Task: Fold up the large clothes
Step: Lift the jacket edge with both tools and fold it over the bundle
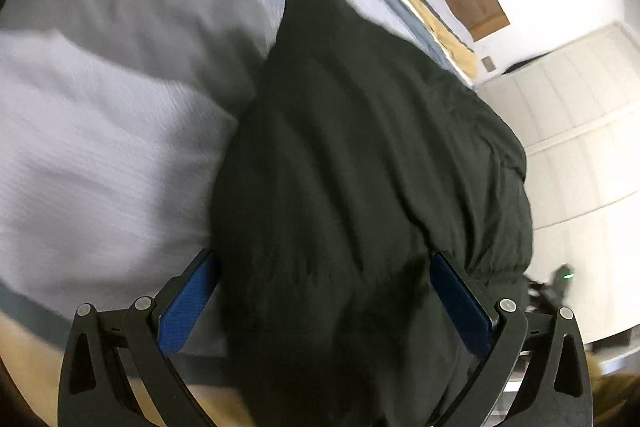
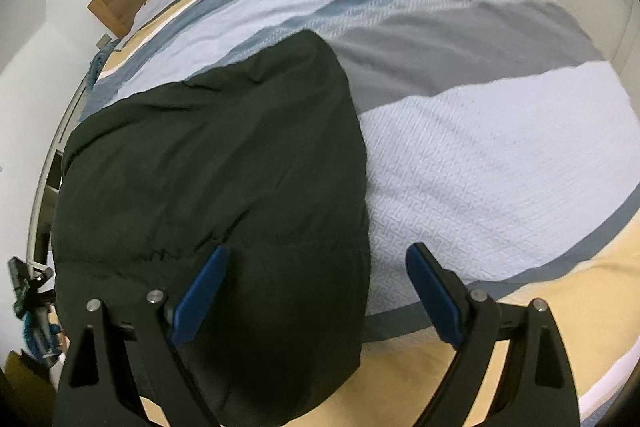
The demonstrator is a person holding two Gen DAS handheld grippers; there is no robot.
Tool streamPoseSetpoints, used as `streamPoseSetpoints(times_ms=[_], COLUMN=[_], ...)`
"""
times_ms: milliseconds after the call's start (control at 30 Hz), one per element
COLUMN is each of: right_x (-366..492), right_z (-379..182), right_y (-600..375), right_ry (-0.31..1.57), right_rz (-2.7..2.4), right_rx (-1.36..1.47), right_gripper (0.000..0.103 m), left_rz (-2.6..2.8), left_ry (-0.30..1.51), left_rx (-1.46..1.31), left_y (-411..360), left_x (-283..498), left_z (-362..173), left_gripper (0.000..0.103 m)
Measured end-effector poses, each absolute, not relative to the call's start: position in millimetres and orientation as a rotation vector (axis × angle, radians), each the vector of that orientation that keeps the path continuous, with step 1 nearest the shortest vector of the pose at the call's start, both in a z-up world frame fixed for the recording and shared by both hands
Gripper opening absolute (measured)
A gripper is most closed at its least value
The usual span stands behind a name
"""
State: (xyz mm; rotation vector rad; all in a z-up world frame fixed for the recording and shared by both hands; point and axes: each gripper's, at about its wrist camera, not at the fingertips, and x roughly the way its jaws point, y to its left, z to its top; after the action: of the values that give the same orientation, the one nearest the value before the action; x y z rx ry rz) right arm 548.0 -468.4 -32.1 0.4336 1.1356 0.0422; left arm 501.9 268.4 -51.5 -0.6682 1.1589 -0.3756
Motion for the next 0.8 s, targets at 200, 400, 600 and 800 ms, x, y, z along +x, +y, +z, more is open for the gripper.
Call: streamPoseSetpoints(times_ms=[200, 400, 600, 800], right_x=[567, 582, 600, 618], right_z=[-64, -109, -134, -140], right_y=[-479, -492, -474, -435], right_ry=[1.160, 1.197, 1.214, 1.249], right_rz=[0.146, 0.264, 0.467, 0.643], right_rx=[0.579, 0.704, 0.804, 0.805], right_gripper=[0.091, 0.103, 0.103, 0.103], left_rz=[-0.489, -0.573, -0.626, -0.697], left_ry=[1.220, 1.225, 1.230, 1.227], left_rx=[-0.752, -0.827, -0.883, -0.909], left_y=[258, 263, 255, 229], left_x=[520, 521, 523, 522], left_z=[-82, -100, -106, -107], left_gripper=[0.102, 0.102, 0.102, 0.102])
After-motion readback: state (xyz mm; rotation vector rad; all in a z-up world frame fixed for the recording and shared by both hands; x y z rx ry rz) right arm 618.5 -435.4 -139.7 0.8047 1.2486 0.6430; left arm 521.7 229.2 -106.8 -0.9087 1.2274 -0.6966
